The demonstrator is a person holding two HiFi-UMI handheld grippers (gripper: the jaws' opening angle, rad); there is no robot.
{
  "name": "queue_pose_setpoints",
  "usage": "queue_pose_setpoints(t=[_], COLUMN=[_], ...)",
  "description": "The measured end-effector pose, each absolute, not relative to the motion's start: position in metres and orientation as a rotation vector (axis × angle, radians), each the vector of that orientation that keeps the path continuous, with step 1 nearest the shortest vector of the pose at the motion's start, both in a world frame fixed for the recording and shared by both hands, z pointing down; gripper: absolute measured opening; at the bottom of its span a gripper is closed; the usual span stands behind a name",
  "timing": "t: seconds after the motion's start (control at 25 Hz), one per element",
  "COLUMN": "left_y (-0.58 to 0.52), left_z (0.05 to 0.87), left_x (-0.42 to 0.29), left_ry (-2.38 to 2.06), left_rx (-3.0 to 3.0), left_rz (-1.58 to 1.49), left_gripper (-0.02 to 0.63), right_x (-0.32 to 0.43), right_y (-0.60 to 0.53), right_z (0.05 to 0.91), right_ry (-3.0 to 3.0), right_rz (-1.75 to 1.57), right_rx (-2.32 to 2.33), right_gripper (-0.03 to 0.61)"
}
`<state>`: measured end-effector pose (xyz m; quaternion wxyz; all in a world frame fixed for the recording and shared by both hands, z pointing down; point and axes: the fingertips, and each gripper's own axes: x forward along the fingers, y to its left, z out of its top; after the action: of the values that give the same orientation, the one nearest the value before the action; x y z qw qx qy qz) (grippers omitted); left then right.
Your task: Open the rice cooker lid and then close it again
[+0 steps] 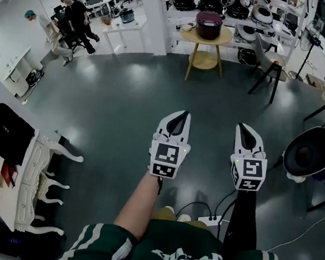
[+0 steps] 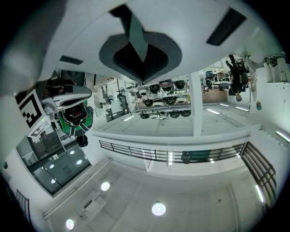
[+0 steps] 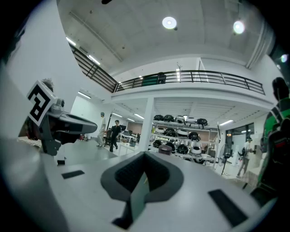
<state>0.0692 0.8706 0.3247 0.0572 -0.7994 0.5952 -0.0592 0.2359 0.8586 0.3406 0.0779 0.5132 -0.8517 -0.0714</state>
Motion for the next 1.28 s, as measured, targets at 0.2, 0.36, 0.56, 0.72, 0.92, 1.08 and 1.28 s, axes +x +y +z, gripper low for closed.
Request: queue_pose_setpoints(t=[0.2,0.36,0.56,0.72,0.92,1.08,1.28], left_y=[0.879,0.874,0.852,0.821,0.759,0.697,0.611], left_z=[0.328,0.33,0.33,0.334,0.342,0.345,0.35], left_x=[0.069,0.065,0.06,0.051,0.033,0.015,-0.008], left_ry=[1.801,1.801,1.801,1.809,1.815,1.824,1.811], left_rx=[-2.427,-2.416,-2.423,-2.425,-2.432,-2.454,-2.488], left_rz=[-0.174,-0.195,-0.191,-0.179,-0.172,-0.17,-0.181], left_gripper=[0.0,0.0,0.0,0.0,0.0,0.0,0.0], right_x=[0.233,0.229,0.229,0.223,0.208,0.194,0.175], right_y=[0.867,0.866,0.841,0.811,0.75,0.687,0.601], right_z=[0.343,0.343,0.342,0.345,0.352,0.352,0.353], right_ry=[-2.559,-2.592,-2.595,-2.593,-2.573,-2.555,-2.532], right_rz=[-0.22,-0.23,-0.217,-0.224,-0.228,-0.202,-0.165], right_rx=[1.525,1.505,1.531,1.531,1.533,1.559,1.595], right_gripper=[0.003,0.003,0.003,0.005,0.005,0.005,0.005])
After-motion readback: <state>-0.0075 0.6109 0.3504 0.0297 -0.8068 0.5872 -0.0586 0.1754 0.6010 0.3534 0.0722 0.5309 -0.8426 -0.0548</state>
